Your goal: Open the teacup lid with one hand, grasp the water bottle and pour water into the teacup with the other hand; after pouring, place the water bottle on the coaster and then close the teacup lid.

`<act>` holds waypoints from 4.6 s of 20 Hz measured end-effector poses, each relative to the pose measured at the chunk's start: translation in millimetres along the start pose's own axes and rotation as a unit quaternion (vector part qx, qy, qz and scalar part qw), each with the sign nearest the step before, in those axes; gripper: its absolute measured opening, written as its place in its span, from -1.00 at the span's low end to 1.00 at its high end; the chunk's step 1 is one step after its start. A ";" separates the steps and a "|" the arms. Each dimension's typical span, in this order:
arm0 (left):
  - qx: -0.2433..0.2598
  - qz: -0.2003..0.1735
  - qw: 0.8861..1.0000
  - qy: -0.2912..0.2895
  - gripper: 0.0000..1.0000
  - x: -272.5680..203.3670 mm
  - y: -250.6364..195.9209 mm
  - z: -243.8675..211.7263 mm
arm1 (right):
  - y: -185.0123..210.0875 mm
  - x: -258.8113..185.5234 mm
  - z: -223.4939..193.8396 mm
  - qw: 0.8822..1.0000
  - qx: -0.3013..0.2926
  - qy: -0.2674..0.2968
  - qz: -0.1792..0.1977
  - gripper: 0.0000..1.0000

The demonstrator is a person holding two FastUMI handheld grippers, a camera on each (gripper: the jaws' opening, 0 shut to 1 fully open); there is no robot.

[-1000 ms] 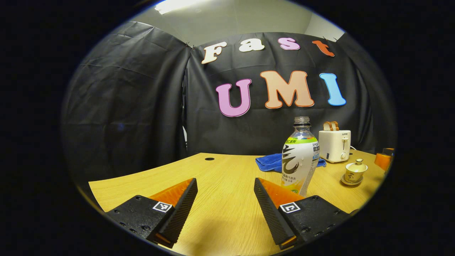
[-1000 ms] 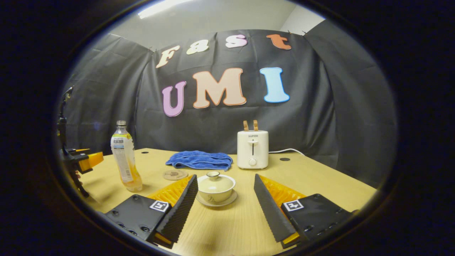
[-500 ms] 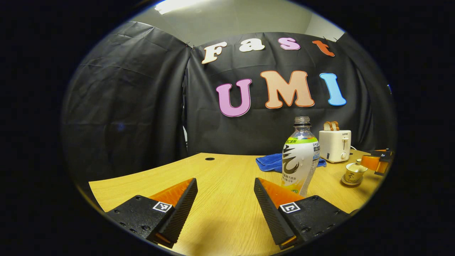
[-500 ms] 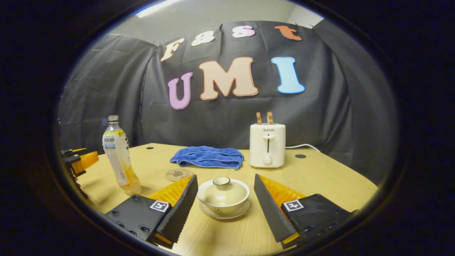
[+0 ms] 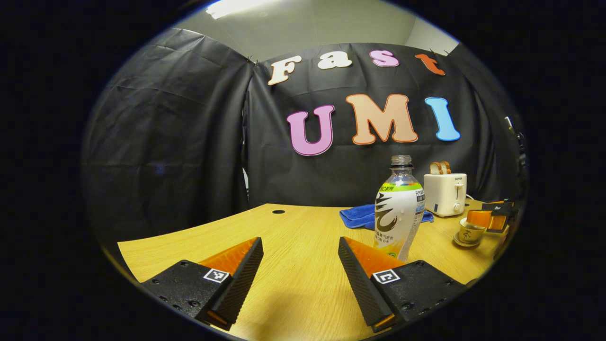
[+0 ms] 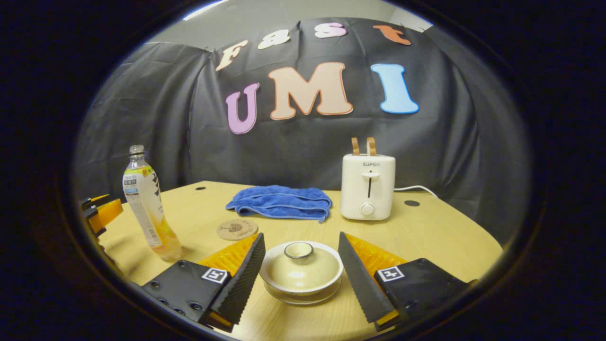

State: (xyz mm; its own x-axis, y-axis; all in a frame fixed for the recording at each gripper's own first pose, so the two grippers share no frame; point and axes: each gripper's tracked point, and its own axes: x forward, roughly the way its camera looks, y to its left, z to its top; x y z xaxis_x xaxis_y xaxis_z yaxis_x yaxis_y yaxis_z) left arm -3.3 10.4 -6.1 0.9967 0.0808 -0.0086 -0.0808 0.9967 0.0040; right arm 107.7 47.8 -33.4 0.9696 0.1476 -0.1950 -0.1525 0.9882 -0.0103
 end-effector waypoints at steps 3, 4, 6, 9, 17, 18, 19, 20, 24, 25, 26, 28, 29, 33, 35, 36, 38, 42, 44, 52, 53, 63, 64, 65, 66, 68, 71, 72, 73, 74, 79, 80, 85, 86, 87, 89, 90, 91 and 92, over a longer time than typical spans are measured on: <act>0.000 -0.001 1.000 0.000 0.87 0.0 -0.2 0.7 | 0.8 3.9 -2.6 1.000 -0.018 0.014 -0.003 0.63; 0.000 -0.002 1.000 0.001 0.87 0.7 -1.2 0.2 | 1.5 5.0 -2.9 1.000 -0.027 0.016 -0.005 0.63; 0.000 -0.010 1.000 0.000 0.87 0.8 -5.5 0.9 | 1.5 5.0 -0.3 0.999 -0.044 0.012 -0.005 0.53; 0.000 -0.009 1.000 0.000 0.87 1.9 -4.5 1.1 | 6.4 8.0 2.9 0.998 -0.064 -0.001 -0.005 0.21; 0.000 -0.009 1.000 0.000 0.87 0.9 -4.3 1.2 | -0.1 6.8 7.1 0.998 -0.054 -0.014 -0.018 -0.29; 0.000 -0.009 1.000 0.001 0.87 0.8 -4.3 0.7 | -0.3 4.7 9.0 0.998 -0.051 -0.020 -0.016 -0.27; 0.000 -0.009 1.000 0.000 0.87 1.1 -4.7 1.1 | -1.5 3.5 11.4 0.998 -0.047 -0.028 -0.018 -0.27; 0.000 -0.009 1.000 0.001 0.87 0.9 -4.4 1.2 | -2.8 1.3 13.8 0.998 -0.042 -0.036 -0.019 -0.28; 0.000 -0.009 1.000 0.001 0.87 1.0 -4.7 1.1 | -3.7 -12.6 16.1 0.998 -0.025 -0.055 -0.015 -0.27; -0.001 -0.009 1.000 0.000 0.87 0.7 -4.8 1.7 | -5.0 -16.6 15.1 0.998 -0.022 -0.055 -0.017 -0.27; 0.000 -0.010 1.000 0.001 0.87 0.8 -4.5 1.0 | -6.1 -20.9 14.9 0.998 -0.018 -0.056 -0.017 -0.27; 0.000 -0.017 1.000 0.000 0.87 1.1 -7.5 1.6 | -7.5 -29.5 15.3 0.998 -0.009 -0.063 -0.018 -0.27; 0.000 -0.021 1.000 0.000 0.87 1.3 -9.3 2.1 | -9.0 -34.0 17.4 0.997 -0.006 -0.072 -0.019 -0.27; -0.001 -0.033 0.999 -0.001 0.87 1.2 -13.1 2.1 | -16.0 -46.8 20.7 0.995 0.011 -0.095 -0.026 -0.27; -0.001 -0.044 0.999 -0.001 0.87 0.9 -17.7 2.6 | -19.1 -49.8 20.9 0.995 0.010 -0.097 -0.026 -0.27; -0.001 -0.052 0.999 -0.002 0.87 0.2 -21.3 2.4 | -22.0 -51.5 21.1 0.995 0.011 -0.097 -0.030 -0.27; -0.001 -0.077 0.997 -0.003 0.87 0.4 -30.4 2.2 | -28.4 -54.7 21.0 0.994 0.012 -0.098 -0.041 -0.29; -0.002 -0.150 0.989 -0.005 0.87 -4.2 -56.7 3.4 | -43.1 -66.6 19.7 0.993 0.013 -0.100 -0.064 -0.27; -0.002 -0.193 0.981 -0.005 0.87 -7.5 -71.9 3.3 | -47.8 -69.2 18.7 0.993 0.014 -0.098 -0.071 -0.27; -0.003 -0.272 0.962 0.005 0.86 -6.1 -103.4 0.2 | -49.6 -70.6 18.8 0.992 0.014 -0.099 -0.074 -0.27; -0.001 -0.274 0.962 0.011 0.87 -3.7 -106.6 -1.1 | -49.7 -70.7 18.4 0.992 0.014 -0.099 -0.075 -0.27; 0.013 -0.255 0.964 0.071 0.87 34.1 -130.0 -19.5 | -52.8 -73.4 17.8 0.992 0.015 -0.098 -0.076 -0.27; 0.011 -0.252 0.965 0.067 0.86 36.4 -132.2 -18.0 | -53.1 -74.1 18.1 0.992 0.015 -0.098 -0.075 -0.27; 0.012 -0.251 0.966 0.067 0.85 39.0 -135.2 -17.7 | -52.5 -74.1 17.4 0.992 0.015 -0.098 -0.074 -0.27; 0.013 -0.251 0.965 0.067 0.84 40.6 -136.7 -20.2 | -52.9 -74.3 17.8 0.992 0.015 -0.097 -0.074 -0.27; 0.020 -0.250 0.965 0.072 0.77 43.7 -140.5 -22.1 | -53.3 -74.5 17.8 0.992 0.014 -0.098 -0.074 -0.29; 0.028 -0.229 0.970 0.075 0.31 46.1 -136.3 -22.6 | -53.4 -75.8 17.4 0.992 0.014 -0.098 -0.073 -0.27; 0.031 -0.228 0.970 0.074 0.28 46.0 -138.0 -22.7 | -54.2 -76.1 17.7 0.992 0.014 -0.098 -0.073 -0.27; 0.036 -0.229 0.970 0.074 0.22 45.3 -139.9 -23.2 | -54.7 -76.3 17.7 0.992 0.014 -0.097 -0.074 -0.27; 0.044 -0.233 0.968 0.076 0.22 42.7 -143.2 -24.7 | -55.5 -76.8 18.7 0.992 0.015 -0.097 -0.075 -0.27; 0.149 -0.227 0.960 0.071 0.10 41.7 -155.3 -22.1 | -61.8 -79.4 18.4 0.992 0.015 -0.096 -0.082 -0.27; 0.177 -0.225 0.956 0.063 0.10 43.0 -158.7 -17.9 | -63.3 -79.1 18.4 0.992 0.015 -0.096 -0.083 -0.27; 0.304 -0.233 0.923 0.036 0.10 55.2 -179.4 -8.1 | -76.6 -80.9 18.7 0.991 0.017 -0.097 -0.095 -0.27; 0.332 -0.234 0.913 0.031 0.09 58.7 -181.2 -8.0 | -79.9 -80.5 19.1 0.990 0.017 -0.097 -0.098 -0.27; 0.359 -0.234 0.903 0.025 0.09 62.1 -183.8 -5.6 | -83.3 -81.2 18.7 0.990 0.017 -0.097 -0.103 -0.27; 0.415 -0.232 0.879 0.014 0.09 68.9 -187.5 -2.9 | -88.7 -81.2 18.6 0.989 0.018 -0.097 -0.109 -0.27; 0.444 -0.230 0.866 0.006 0.09 70.9 -186.2 -1.4 | -89.8 -81.5 18.9 0.989 0.018 -0.097 -0.110 -0.27; 0.468 -0.225 0.855 -0.007 0.09 74.5 -186.5 2.9 | -91.6 -81.1 19.0 0.989 0.018 -0.097 -0.111 -0.27; 0.490 -0.221 0.843 -0.017 0.10 79.9 -187.4 6.3 | -93.3 -81.1 18.9 0.989 0.018 -0.097 -0.113 -0.27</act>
State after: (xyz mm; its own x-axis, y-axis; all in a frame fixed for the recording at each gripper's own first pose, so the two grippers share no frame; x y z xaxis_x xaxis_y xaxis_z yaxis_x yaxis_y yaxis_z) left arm 91.6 -170.0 -1.2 0.9285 -0.3142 -0.1980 0.3287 0.4470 0.8320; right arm 46.9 -55.6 1.9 0.9972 -0.0753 -0.0005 0.0753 0.9972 0.0032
